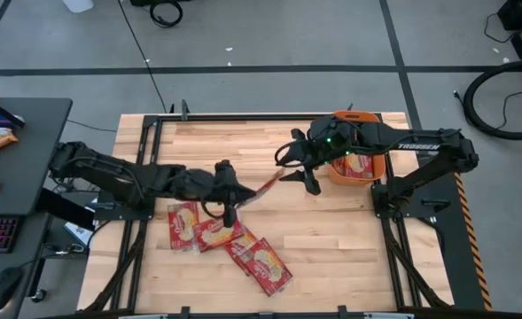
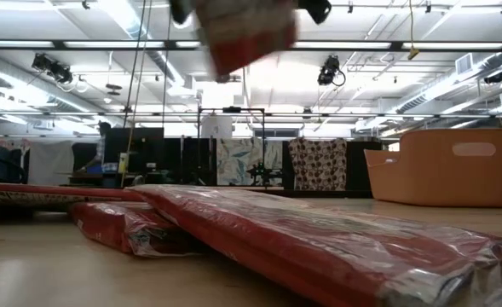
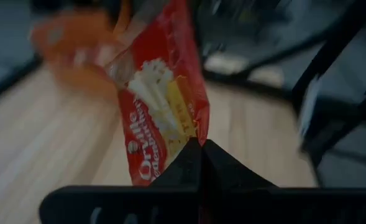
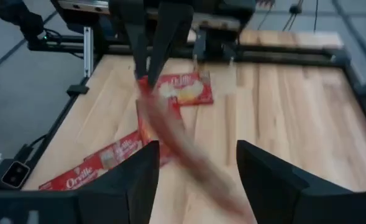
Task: Sort popcorn bags into baskets
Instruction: Stack the red popcorn on the orange bin
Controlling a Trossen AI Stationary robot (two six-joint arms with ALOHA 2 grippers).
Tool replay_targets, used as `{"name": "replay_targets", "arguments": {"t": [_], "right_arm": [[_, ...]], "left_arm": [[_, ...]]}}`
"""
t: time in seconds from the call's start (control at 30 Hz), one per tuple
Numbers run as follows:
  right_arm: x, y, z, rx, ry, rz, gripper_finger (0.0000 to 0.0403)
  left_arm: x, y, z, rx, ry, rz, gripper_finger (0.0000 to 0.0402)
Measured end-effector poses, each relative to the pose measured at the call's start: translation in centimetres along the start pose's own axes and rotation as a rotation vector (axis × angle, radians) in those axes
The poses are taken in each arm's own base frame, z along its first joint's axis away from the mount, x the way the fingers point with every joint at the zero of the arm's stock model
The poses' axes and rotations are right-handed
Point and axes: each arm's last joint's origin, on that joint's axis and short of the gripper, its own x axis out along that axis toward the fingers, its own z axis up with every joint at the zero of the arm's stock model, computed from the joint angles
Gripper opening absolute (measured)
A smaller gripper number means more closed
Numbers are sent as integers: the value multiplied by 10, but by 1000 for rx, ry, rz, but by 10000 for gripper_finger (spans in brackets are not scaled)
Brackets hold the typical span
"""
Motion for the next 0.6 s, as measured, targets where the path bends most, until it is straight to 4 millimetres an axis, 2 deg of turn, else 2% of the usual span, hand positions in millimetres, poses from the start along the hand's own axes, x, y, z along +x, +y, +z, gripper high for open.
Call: {"name": "replay_targets", "arguments": {"t": [0.2, 0.37, 0.47, 0.6], "right_arm": [[-15, 4, 21, -101, -84, 55, 214], [-24, 2, 30, -119, -96, 45, 199], [-30, -1, 33, -117, -96, 35, 179], [-37, -3, 34, -115, -106, 23, 133]], "left_arm": [[3, 8, 20, -5, -152, -70, 5], [2, 13, 33, 21, -264, -88, 6], [2, 15, 36, 52, -289, -79, 6], [3, 18, 38, 72, -306, -68, 6]]}}
